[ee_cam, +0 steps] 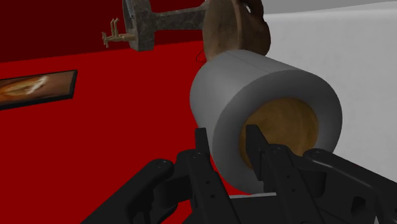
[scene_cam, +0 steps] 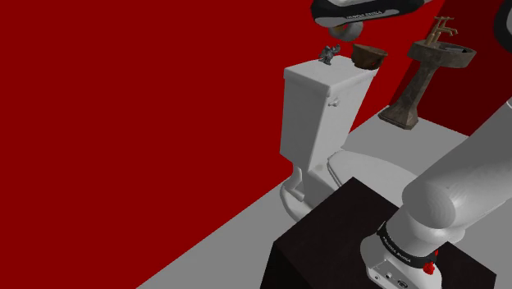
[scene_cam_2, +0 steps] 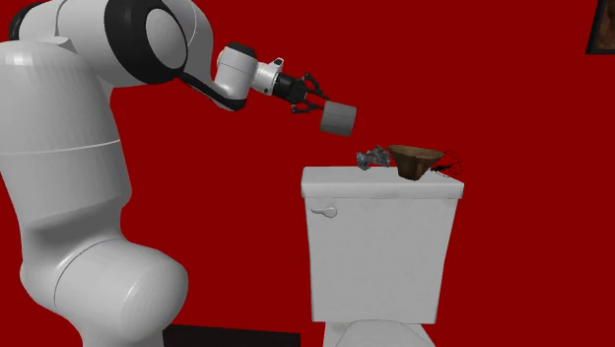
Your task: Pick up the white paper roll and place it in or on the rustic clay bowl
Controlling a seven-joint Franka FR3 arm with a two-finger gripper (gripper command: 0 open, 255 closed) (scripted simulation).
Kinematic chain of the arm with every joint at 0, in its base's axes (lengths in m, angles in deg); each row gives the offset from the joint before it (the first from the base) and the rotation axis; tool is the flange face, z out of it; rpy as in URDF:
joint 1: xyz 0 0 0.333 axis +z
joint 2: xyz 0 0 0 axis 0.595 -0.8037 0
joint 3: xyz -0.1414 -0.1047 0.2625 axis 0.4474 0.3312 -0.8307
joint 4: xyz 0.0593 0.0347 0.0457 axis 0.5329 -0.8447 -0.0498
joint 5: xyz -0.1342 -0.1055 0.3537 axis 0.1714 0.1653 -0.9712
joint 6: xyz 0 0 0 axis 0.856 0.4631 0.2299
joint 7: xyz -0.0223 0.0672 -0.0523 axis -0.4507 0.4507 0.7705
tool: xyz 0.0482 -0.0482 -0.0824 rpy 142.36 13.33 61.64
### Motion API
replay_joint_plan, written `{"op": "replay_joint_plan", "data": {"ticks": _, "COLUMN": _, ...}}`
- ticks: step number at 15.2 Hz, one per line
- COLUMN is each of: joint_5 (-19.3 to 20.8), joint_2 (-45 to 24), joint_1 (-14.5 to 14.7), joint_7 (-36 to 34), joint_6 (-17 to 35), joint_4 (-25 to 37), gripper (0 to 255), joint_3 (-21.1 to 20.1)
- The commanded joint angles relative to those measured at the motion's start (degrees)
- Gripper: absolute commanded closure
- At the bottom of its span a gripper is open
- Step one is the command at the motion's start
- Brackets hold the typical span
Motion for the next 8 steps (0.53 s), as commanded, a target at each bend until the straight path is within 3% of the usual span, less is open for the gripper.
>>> {"op": "replay_joint_plan", "data": {"ticks": 1, "joint_5": -0.3, "joint_2": -0.1, "joint_1": 0.0, "joint_7": 1.3, "joint_6": -0.4, "joint_4": 1.5, "gripper": 255, "joint_3": 0.0}}
{"op": "replay_joint_plan", "data": {"ticks": 3, "joint_5": -0.5, "joint_2": -0.3, "joint_1": 0.0, "joint_7": 2.3, "joint_6": -0.9, "joint_4": 2.7, "gripper": 255, "joint_3": 0.0}}
{"op": "replay_joint_plan", "data": {"ticks": 8, "joint_5": -0.9, "joint_2": -1.8, "joint_1": -3.5, "joint_7": 6.3, "joint_6": 5.6, "joint_4": 5.3, "gripper": 255, "joint_3": 4.0}}
